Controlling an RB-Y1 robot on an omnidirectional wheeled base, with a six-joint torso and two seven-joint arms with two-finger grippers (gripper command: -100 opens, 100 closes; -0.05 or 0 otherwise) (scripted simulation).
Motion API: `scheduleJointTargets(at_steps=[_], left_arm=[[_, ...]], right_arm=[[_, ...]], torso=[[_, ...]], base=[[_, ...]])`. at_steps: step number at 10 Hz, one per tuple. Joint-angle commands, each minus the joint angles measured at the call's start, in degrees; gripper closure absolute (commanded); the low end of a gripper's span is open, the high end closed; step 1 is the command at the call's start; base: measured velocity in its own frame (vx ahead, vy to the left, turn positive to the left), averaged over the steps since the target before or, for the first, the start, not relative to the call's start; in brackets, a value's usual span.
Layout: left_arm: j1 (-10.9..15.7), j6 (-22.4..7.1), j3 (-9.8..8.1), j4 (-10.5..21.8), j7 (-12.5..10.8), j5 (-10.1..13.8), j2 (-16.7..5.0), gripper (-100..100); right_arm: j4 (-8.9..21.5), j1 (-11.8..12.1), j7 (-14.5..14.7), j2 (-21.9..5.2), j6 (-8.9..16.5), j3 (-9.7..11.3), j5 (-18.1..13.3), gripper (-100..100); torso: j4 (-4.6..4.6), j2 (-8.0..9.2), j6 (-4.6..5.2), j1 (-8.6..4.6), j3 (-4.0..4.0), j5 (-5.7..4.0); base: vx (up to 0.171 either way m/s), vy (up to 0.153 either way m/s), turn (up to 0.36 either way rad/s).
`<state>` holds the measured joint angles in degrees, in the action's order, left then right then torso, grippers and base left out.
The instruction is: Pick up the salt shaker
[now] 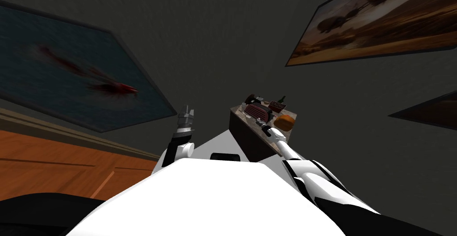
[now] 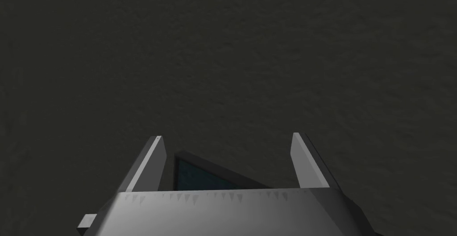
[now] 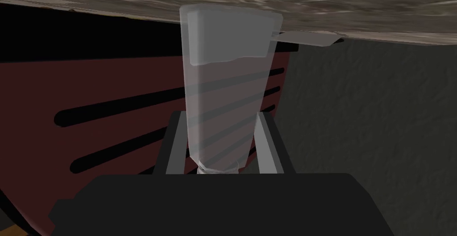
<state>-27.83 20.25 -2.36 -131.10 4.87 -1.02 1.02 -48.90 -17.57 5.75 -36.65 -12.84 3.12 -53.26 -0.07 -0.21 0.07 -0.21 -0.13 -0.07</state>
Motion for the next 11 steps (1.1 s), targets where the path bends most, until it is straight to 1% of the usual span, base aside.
scheduleJointTargets(at_steps=[1, 3, 4, 5, 6, 7, 8, 9, 10, 11], left_arm=[[0.00, 0.00, 0.00, 0.00, 0.00, 0.00, 0.00, 0], [0.00, 0.00, 0.00, 0.00, 0.00, 0.00, 0.00, 0], [0.00, 0.00, 0.00, 0.00, 0.00, 0.00, 0.00, 0], [0.00, 0.00, 0.00, 0.00, 0.00, 0.00, 0.00, 0], [-0.01, 0.00, 0.00, 0.00, 0.00, 0.00, 0.00, 0], [-0.01, 0.00, 0.00, 0.00, 0.00, 0.00, 0.00, 0], [-0.02, 0.00, 0.00, 0.00, 0.00, 0.00, 0.00, 0], [-0.02, 0.00, 0.00, 0.00, 0.00, 0.00, 0.00, 0], [-0.01, 0.00, 0.00, 0.00, 0.00, 0.00, 0.00, 0], [-0.01, 0.00, 0.00, 0.00, 0.00, 0.00, 0.00, 0]], right_arm=[[0.00, 0.00, 0.00, 0.00, 0.00, 0.00, 0.00, 100], [0.00, 0.00, 0.01, 0.00, -0.01, 0.01, -0.01, 100], [0.00, 0.00, 0.02, 0.00, -0.01, 0.02, -0.01, 0], [-2.87, 2.87, 1.87, -0.80, -0.72, -0.93, 2.46, 100], [-3.28, 3.94, 1.87, -0.80, -0.72, -0.93, 2.46, 100], [-6.49, 6.38, 3.57, -1.67, -1.26, -1.81, 5.02, 100], [-7.12, 7.79, 3.57, -1.67, -1.26, -1.81, 5.02, 100], [-7.12, 8.46, 3.57, -1.67, -1.26, -1.81, 5.02, 100], [-9.76, 10.74, 5.26, -2.54, -1.80, -2.69, 7.59, 100], [-10.96, 12.70, 5.26, -2.54, -1.80, -2.69, 7.59, 100]], torso=[[0.00, 0.00, 0.00, 0.00, 0.00, 0.00], [0.00, -0.03, 0.01, -0.01, -0.01, 0.00], [0.00, -0.03, 0.01, -0.01, -0.01, -0.01], [0.00, -0.03, 0.01, -0.01, -0.01, -0.01], [-0.02, -0.19, 0.11, 0.04, -0.09, 0.02], [-0.06, -0.32, 0.06, 0.02, -0.18, 0.01], [-0.07, -0.53, 0.05, 0.01, -0.28, 0.01], [-0.12, -0.52, 0.02, 0.05, -0.30, 0.00], [-0.11, -0.32, 0.02, 0.03, -0.21, -0.02], [-0.08, -0.30, 0.08, 0.06, -0.18, 0.00]], base=[[0.000, 0.000, 0.000], [0.000, 0.000, 0.000], [0.000, 0.000, 0.000], [0.080, 0.030, -0.054], [0.107, 0.022, -0.062], [0.154, 0.015, -0.059], [0.136, 0.029, -0.028], [0.051, 0.023, 0.005], [0.080, 0.031, -0.048], [0.086, 0.032, -0.041]])
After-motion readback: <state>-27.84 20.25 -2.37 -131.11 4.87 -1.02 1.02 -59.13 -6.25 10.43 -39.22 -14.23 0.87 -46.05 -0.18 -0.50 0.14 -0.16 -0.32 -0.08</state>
